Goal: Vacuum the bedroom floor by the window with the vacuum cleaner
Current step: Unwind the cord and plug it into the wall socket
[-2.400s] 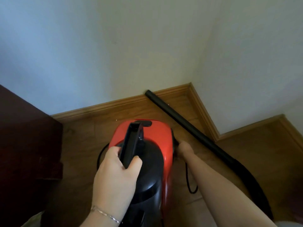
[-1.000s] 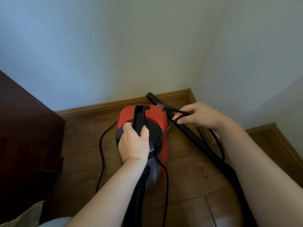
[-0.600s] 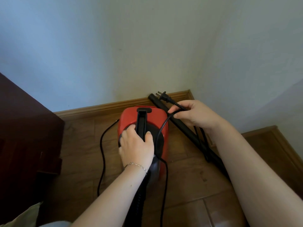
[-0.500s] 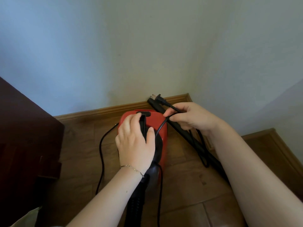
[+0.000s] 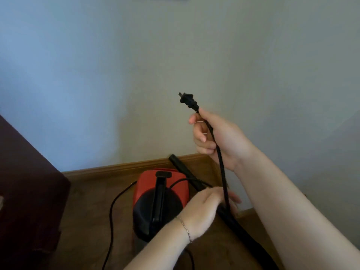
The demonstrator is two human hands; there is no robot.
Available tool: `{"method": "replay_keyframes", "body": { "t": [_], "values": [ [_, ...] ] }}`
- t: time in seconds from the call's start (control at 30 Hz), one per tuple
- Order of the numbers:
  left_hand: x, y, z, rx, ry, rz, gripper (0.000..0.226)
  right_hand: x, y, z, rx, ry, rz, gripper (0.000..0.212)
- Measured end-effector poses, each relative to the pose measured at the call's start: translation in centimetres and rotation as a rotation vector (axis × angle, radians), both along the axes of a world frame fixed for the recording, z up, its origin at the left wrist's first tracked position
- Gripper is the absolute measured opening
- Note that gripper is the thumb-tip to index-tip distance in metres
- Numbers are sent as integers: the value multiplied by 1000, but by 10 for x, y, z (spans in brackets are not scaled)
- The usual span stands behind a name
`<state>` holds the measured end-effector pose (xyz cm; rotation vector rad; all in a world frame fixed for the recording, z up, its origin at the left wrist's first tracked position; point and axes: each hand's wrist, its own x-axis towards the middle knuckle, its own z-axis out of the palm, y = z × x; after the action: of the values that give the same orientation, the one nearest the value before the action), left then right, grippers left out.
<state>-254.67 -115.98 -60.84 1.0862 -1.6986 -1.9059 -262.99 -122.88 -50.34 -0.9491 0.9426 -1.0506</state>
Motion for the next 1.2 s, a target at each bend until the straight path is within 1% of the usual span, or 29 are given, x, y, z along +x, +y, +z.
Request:
{"method": "replay_keyframes", "body": {
  "t": [0.03, 0.07, 0.1, 0.13, 0.17, 0.2, 0.27, 0.3, 0.37, 0.47, 0.53, 0.63, 0.8, 0.87, 0.93, 1.1, 1.2],
  "values": [
    [-5, 1, 5, 70, 29, 32, 41, 1, -5, 10, -20, 8, -30, 37],
    [-9, 2, 8, 105, 109, 113, 53, 1, -10, 20, -36, 20, -64, 38],
    [-9, 6, 14, 113, 194, 242, 58, 1, -15, 29, -49, 38, -98, 40],
    [-7, 11, 23, 118, 269, 374, 54, 1, -20, 38, -60, 64, -126, 41],
    [-1, 15, 30, 96, 304, 482, 47, 2, -25, 46, -66, 94, -147, 41],
    [6, 20, 38, 41, 334, 572, 40, 3, -30, 53, -67, 118, -163, 40],
    [12, 17, 55, -105, 312, 699, 35, 8, -38, 70, -43, 143, -176, 37],
    [15, 15, 66, -124, 288, 732, 36, 11, -41, 80, -20, 152, -174, 36],
    [20, 17, 98, -113, 241, 768, 39, 19, -46, 100, 22, 158, -168, 31],
    [33, 23, 145, -21, 203, 780, 34, 28, -52, 133, 72, 193, -162, 25],
    [44, 28, 173, 41, 172, 783, 34, 34, -51, 155, 99, 228, -160, 23],
    [58, 35, 215, 104, 113, 802, 34, 41, -47, 190, 156, 231, -155, 23],
    [66, 42, 281, 73, 22, 854, 35, 52, -44, 244, 281, 291, -151, 22],
    [67, 42, 296, 52, -14, 882, 34, 55, -44, 254, 321, 259, -153, 22],
    [68, 42, 304, 27, -12, 880, 32, 57, -44, 259, 335, 201, -149, 22],
    [71, 45, 301, 108, 79, 901, 33, 63, -42, 251, 336, 159, -159, 23],
    [69, 43, 292, 152, 147, 872, 31, 68, -44, 236, 344, 141, -161, 24]
  ]
}}
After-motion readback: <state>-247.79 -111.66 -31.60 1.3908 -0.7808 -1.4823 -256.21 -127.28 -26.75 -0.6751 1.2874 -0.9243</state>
